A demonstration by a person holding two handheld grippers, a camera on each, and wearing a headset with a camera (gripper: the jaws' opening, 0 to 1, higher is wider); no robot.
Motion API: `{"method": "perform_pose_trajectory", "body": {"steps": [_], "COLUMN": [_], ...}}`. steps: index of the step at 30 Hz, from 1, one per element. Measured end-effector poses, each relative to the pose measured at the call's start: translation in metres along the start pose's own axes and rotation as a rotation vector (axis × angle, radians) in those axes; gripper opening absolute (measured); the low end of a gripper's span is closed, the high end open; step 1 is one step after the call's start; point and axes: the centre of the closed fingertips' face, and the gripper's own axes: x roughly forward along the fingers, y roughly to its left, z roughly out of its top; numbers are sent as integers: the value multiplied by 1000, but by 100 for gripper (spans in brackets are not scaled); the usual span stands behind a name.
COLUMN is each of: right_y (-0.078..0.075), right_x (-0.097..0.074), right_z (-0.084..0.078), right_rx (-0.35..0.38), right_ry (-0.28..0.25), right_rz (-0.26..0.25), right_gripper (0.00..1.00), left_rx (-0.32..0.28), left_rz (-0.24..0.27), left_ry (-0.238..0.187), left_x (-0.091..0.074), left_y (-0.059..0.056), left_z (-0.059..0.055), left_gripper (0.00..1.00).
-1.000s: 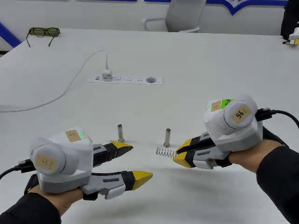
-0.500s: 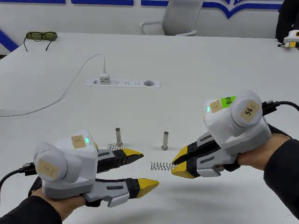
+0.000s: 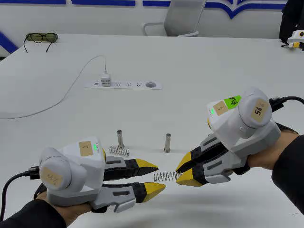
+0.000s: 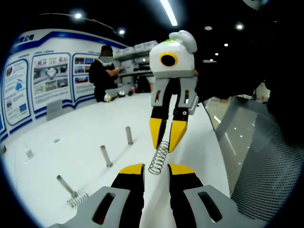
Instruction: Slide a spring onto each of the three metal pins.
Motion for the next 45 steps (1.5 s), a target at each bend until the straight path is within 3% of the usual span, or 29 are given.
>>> {"method": "perform_pose_trajectory", "body": {"steps": [9, 22, 35, 45], "right_y": [1, 2, 3, 4], "right_x": [-4, -11, -5, 0], "right_z": [4, 34, 51, 55], "right_rx": [-4, -15, -40, -41], "right_ry": [2, -88, -128, -135], "right_rz": [6, -18, -29, -27], "right_gripper": [11, 11, 11, 11], "left_rx": [18, 13, 10, 5], "left_rz": [2, 8, 8, 4], "left_ry": [10, 20, 18, 14], "left_x": [2, 4, 6, 8], "left_y": [0, 1, -1, -3], "left_z": [-2, -3, -2, -2], "left_gripper": [12, 11, 11, 11]}}
